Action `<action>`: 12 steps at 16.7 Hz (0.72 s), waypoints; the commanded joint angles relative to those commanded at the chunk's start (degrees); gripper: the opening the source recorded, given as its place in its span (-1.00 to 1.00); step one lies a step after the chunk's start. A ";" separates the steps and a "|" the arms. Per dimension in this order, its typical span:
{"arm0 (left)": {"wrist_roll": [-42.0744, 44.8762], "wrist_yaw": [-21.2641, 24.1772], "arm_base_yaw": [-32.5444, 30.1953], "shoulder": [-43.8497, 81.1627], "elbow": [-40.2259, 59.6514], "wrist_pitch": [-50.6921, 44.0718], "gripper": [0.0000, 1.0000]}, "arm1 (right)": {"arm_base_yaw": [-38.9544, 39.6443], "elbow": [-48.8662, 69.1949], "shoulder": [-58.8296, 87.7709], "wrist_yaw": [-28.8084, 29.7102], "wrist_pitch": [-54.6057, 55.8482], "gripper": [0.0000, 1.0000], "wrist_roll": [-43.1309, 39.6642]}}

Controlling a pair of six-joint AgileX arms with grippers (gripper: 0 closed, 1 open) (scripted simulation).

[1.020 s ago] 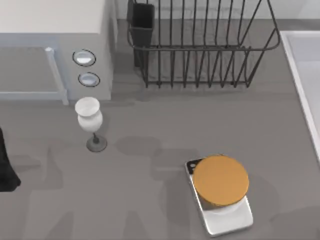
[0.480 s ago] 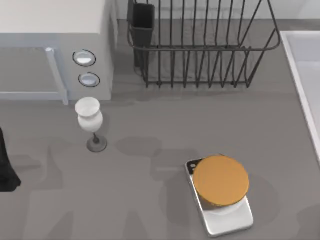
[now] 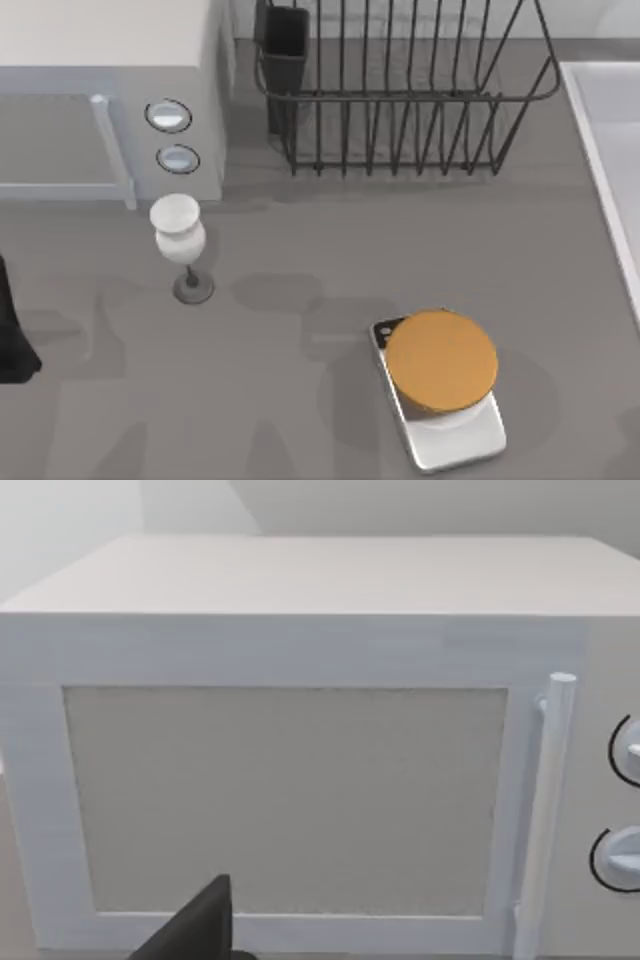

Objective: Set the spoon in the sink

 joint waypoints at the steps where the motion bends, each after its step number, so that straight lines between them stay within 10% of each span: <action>1: 0.00 0.00 0.00 0.00 0.00 0.00 1.00 | 0.01 -1.48 1.33 0.00 2.98 1.00 0.04; 12: 0.00 0.00 0.00 0.00 0.00 0.00 1.00 | 0.10 -10.75 9.82 -0.01 20.75 1.00 0.24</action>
